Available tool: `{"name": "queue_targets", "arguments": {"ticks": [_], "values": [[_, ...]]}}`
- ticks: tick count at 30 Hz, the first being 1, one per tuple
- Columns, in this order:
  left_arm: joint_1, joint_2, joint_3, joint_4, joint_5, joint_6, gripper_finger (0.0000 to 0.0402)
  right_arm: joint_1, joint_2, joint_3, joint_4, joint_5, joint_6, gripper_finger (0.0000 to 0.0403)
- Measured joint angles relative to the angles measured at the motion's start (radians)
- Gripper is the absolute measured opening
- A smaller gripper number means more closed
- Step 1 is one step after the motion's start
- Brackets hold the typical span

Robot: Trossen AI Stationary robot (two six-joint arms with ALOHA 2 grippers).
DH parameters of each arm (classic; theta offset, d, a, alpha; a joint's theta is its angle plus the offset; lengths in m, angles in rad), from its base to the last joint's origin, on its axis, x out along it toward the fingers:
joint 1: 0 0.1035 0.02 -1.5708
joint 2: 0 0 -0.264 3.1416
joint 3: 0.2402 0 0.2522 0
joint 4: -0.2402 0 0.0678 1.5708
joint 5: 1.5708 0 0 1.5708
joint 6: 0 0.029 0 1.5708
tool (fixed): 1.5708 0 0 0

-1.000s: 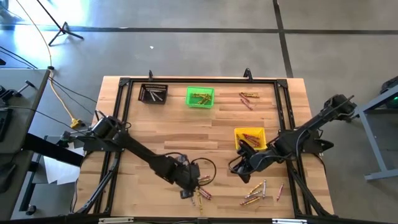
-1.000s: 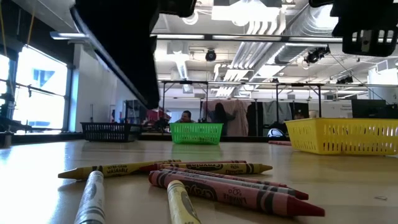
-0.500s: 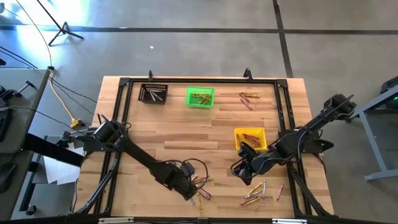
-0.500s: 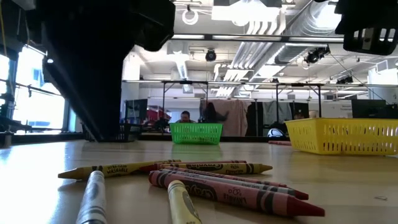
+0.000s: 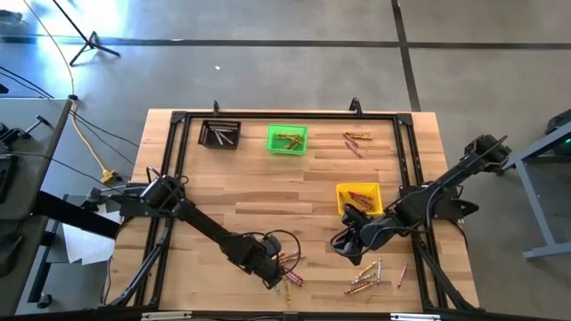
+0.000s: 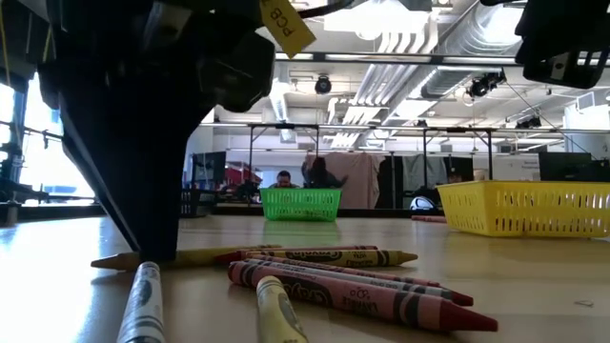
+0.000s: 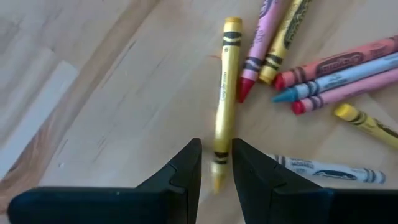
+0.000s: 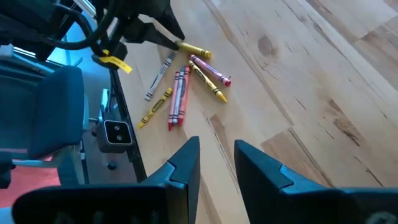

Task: Sort crayons
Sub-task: Put the yellow crayon into the green basket

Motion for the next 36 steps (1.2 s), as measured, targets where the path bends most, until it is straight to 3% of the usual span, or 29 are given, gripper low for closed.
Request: {"name": "queue_targets", "arguments": {"ticks": [8, 14, 19, 21, 25, 28, 33, 36], "values": [[-0.002, 0.028, 0.005, -0.023, -0.049, 0.001, 0.0073, 0.000, 0.000, 0.000, -0.009, 0.000, 0.000, 0.0085], [0.026, 0.046, 0.006, -0.031, 0.024, 0.035, 0.0009, 0.000, 0.000, 0.000, -0.013, -0.001, 0.012, 0.0085], [0.054, 0.009, 0.000, 0.006, 0.038, 0.059, 0.0005, -0.003, -0.021, 0.001, 0.008, -0.026, 0.052, 0.0085], [0.074, -0.009, -0.004, 0.015, -0.024, 0.084, 0.0002, -0.003, -0.043, 0.008, -0.003, -0.025, 0.040, 0.0085], [0.144, -0.079, -0.001, 0.027, -0.137, 0.141, 0.0007, -0.015, -0.096, 0.035, -0.023, 0.014, -0.010, 0.0085], [0.201, -0.109, -0.002, 0.054, -0.155, 0.212, 0.0006, -0.038, -0.135, 0.055, -0.047, 0.047, -0.062, 0.0085], [0.351, -0.144, 0.000, 0.198, -0.250, 0.400, 0.0004, -0.108, -0.201, 0.060, -0.087, 0.055, -0.173, 0.0085], [0.448, -0.141, -0.002, 0.285, -0.244, 0.498, 0.0005, -0.169, -0.235, 0.060, -0.148, 0.057, -0.218, 0.0085]]}}
